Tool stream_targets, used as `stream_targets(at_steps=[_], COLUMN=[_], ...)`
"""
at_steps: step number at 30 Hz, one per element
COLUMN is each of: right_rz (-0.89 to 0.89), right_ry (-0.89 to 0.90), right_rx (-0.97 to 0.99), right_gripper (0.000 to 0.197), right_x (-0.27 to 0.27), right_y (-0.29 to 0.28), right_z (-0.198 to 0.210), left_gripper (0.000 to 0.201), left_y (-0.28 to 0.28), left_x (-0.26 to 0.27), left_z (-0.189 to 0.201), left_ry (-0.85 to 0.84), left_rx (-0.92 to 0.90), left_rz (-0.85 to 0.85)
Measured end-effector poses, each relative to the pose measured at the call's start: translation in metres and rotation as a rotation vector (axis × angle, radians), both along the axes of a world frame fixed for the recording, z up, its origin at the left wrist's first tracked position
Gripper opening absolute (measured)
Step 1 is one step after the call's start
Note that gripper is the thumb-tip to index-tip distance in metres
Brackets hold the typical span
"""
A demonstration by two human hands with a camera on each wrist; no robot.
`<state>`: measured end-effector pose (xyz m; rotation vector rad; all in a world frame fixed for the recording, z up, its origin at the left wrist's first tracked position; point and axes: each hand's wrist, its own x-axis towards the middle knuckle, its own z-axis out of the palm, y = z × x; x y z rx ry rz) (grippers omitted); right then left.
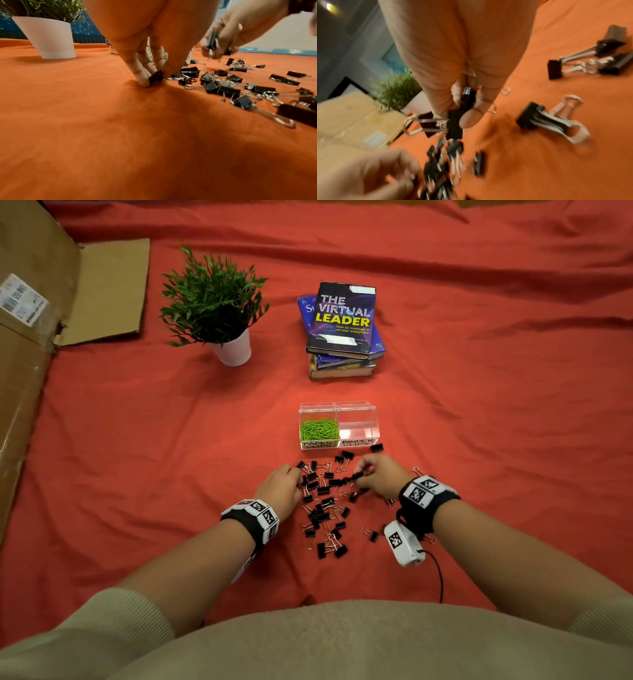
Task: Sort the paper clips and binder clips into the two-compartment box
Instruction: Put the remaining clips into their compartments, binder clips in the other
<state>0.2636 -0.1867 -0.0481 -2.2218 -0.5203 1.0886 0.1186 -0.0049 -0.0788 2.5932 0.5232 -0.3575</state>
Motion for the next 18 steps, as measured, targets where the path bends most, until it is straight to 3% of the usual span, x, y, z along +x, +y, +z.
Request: stream_targets(at_steps=[4, 7, 10, 13, 18], right_rz=[-0.169, -0.176, -0.096, 0.069, 0.218], right_ry=[0.016, -0.169, -0.397, -0.517, -0.552], right_rx=[0.153, 0.134, 0.034, -0.046, -0.089], right_gripper=[0.014, 0.019, 0.010, 0.013, 0.018], right_x=[0.033, 0.058, 0.068, 0.067, 0.064], right_y=[0.016, 0.036, 0.052, 0.063, 0.063], right_z=[0.032, 0.041, 0.035, 0.025, 0.013], left_gripper=[0.020, 0.018, 0.018, 0.018, 0.015], left_y=[-0.001, -0.002, -0.002, -0.003, -0.004], left_x=[-0.001, -0.001, 0.001, 0.003, 0.018], left_z=[0.003, 0.006, 0.008, 0.013, 0.033], left_ry=[-0.024, -0.025, -0.012, -0.014, -0.107], left_rx=[-0.019, -0.027, -0.052, -0.069, -0.114], left_rz=[0.017, 0.011, 0.005, 0.015, 0.010])
